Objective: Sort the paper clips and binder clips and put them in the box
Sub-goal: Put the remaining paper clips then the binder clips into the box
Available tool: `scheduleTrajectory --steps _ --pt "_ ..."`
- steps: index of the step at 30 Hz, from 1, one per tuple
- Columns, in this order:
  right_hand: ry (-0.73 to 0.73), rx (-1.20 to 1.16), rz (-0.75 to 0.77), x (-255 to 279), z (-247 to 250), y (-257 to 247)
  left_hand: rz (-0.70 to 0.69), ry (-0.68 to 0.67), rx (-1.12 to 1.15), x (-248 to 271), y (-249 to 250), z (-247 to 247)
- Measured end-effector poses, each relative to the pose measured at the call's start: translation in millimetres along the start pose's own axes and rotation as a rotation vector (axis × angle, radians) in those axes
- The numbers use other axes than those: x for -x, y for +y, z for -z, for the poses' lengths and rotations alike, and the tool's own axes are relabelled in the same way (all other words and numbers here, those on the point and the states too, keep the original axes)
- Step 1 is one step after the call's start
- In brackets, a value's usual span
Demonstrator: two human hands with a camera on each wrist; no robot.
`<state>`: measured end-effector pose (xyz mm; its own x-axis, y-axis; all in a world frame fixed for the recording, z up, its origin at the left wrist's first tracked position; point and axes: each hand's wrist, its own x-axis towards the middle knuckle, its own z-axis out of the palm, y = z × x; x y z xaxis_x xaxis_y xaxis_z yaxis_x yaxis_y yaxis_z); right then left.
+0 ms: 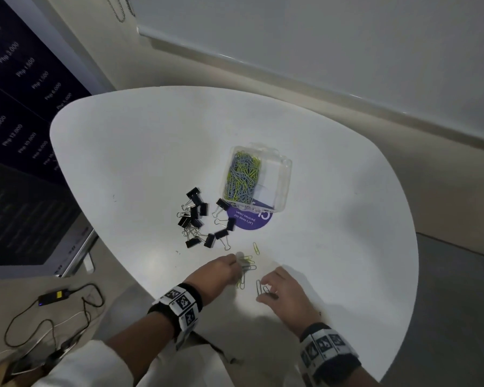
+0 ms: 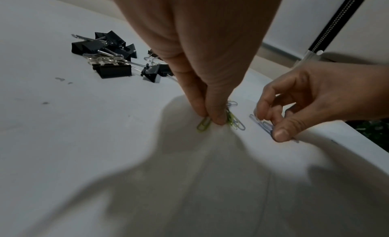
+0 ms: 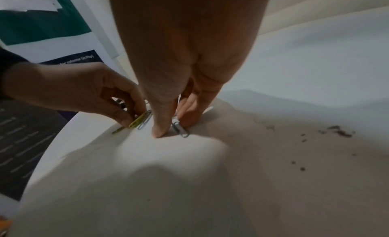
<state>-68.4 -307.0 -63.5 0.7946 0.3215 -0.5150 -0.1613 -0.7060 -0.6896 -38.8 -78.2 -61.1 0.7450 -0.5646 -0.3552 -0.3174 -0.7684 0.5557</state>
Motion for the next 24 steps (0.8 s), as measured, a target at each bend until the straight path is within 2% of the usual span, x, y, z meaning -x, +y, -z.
scheduleTrajectory --steps 5,8,14,20,22,24 --pt "0.094 0.050 0.032 -1 -8 -1 -0.052 0.138 -0.017 -11 5 10" --pt "0.125 0.105 0.014 -2 -7 -5 -0.077 0.157 -0.072 -24 11 19" --pt "0.167 0.247 0.002 -7 -15 -2 -0.148 -0.028 -0.204 -41 20 25" --pt "0.167 0.335 0.093 -11 -18 -4 -0.069 -0.089 -0.314 -39 29 38" --pt "0.175 0.276 0.133 -10 -16 -5 -0.030 -0.122 -0.350 -40 32 40" --pt "0.184 0.094 0.130 -10 -10 -8 -0.008 -0.150 -0.390 -41 31 40"
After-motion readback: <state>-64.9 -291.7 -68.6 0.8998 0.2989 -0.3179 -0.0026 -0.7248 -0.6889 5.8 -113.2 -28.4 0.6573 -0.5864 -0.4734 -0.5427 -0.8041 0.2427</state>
